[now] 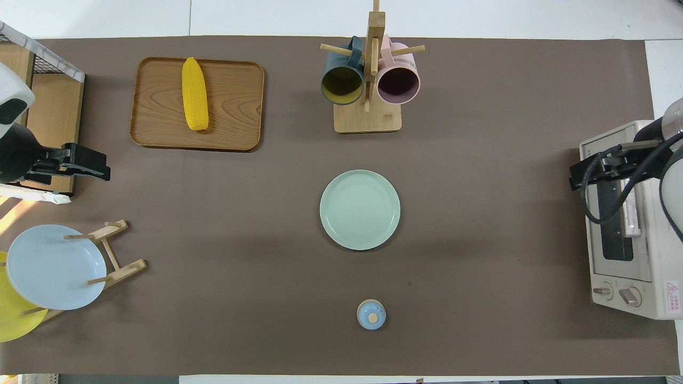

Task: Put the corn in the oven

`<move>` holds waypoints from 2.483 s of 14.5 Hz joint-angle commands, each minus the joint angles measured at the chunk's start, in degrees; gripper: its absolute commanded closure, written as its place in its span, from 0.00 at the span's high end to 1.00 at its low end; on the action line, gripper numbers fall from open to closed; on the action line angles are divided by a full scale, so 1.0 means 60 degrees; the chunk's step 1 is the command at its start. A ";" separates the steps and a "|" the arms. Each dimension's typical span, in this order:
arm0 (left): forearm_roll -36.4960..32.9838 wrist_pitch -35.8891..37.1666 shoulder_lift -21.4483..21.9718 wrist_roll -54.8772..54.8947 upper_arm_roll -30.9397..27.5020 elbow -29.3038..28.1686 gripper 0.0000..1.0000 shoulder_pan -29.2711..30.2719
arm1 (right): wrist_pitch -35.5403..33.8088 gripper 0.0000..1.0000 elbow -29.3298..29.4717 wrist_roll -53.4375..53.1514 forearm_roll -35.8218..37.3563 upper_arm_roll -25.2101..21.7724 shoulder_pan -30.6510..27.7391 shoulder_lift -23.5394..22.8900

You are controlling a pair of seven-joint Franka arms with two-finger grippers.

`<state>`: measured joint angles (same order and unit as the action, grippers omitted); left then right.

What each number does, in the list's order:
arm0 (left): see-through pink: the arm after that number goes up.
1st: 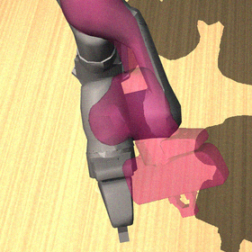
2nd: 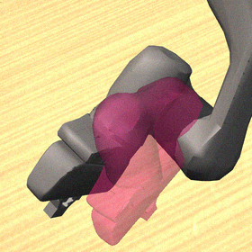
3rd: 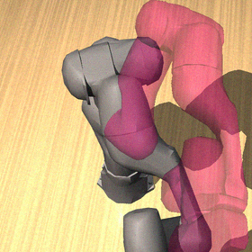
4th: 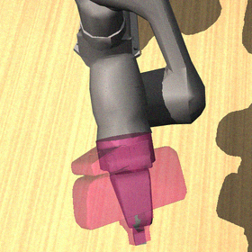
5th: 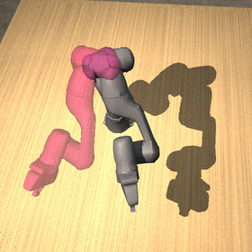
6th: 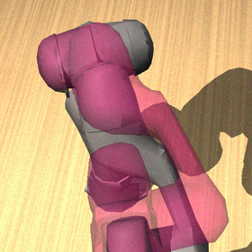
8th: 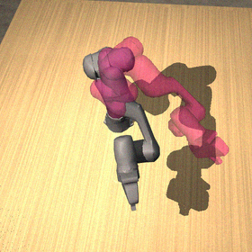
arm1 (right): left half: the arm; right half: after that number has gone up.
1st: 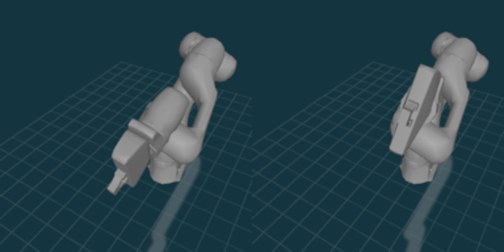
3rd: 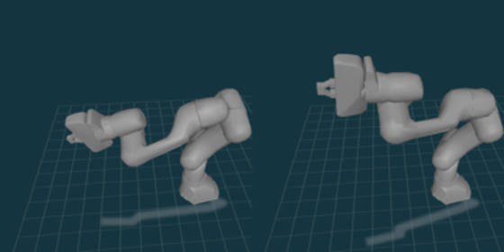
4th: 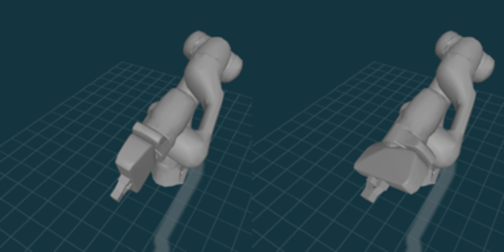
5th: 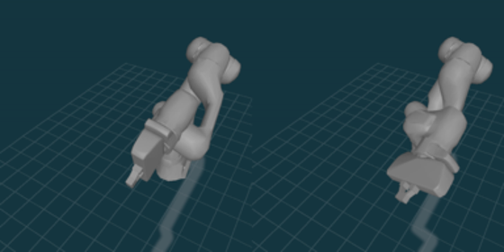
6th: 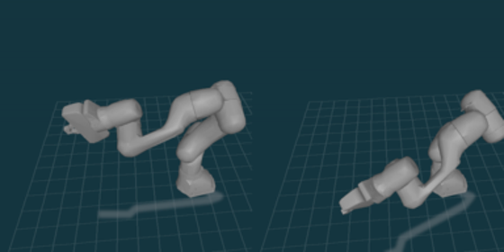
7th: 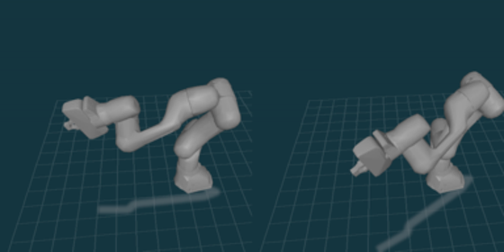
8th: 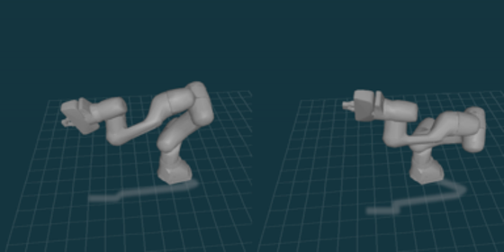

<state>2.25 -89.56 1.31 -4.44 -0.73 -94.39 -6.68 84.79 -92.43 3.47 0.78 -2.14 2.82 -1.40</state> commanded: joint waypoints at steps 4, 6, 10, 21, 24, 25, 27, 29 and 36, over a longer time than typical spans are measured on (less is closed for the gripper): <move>-0.0170 -0.0966 0.0207 -0.0051 -0.0010 -0.0601 1.00 0.0001 | 0.0166 1.00 -0.0195 -0.0154 -0.0218 -0.0097 0.0057 0.0160; -0.0170 -0.0996 0.0119 -0.0036 -0.0010 -0.0587 1.00 0.0001 | 0.0166 1.00 -0.0195 -0.0154 -0.0204 -0.0097 0.0071 0.0160; -0.0082 -0.1142 -0.0320 -0.0051 -0.0010 -0.0397 1.00 -0.0058 | 0.0166 1.00 -0.0195 -0.0154 -0.0218 -0.0097 0.0057 0.0160; 0.0416 -0.2079 -0.5061 -0.0036 0.0005 0.3217 1.00 -0.0526 | 0.0166 1.00 -0.0195 -0.0139 -0.0218 -0.0097 0.0057 0.0160; 0.0314 -0.2196 -0.6367 -0.0007 -0.0053 0.4435 1.00 -0.0556 | 0.0166 1.00 -0.0195 -0.0139 -0.0218 -0.0097 0.0057 0.0160; 0.0270 -0.2342 -0.6617 0.0007 -0.0097 0.4597 1.00 -0.0570 | 0.0166 1.00 -0.0195 -0.0139 -0.0218 -0.0097 0.0057 0.0160; 0.0240 -0.2969 -0.6823 0.0007 -0.0068 0.4585 1.00 -0.0527 | 0.0166 1.00 -0.0195 -0.0139 -0.0218 -0.0097 0.0057 0.0160; 0.0254 -0.3674 -0.7015 0.0007 -0.0068 0.4366 1.00 -0.0527 | 0.0166 1.00 -0.0195 -0.0154 -0.0218 -0.0097 0.0057 0.0160; 0.0255 -0.5113 -0.7452 0.0007 -0.0054 0.3749 1.00 -0.0468 | 0.0340 1.00 -0.0180 -0.0168 -0.0218 -0.0112 0.0028 0.0160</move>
<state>3.97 -118.41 -41.67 -4.51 -0.83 -71.39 -9.32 85.09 -92.43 3.47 0.78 -2.15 2.82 -1.40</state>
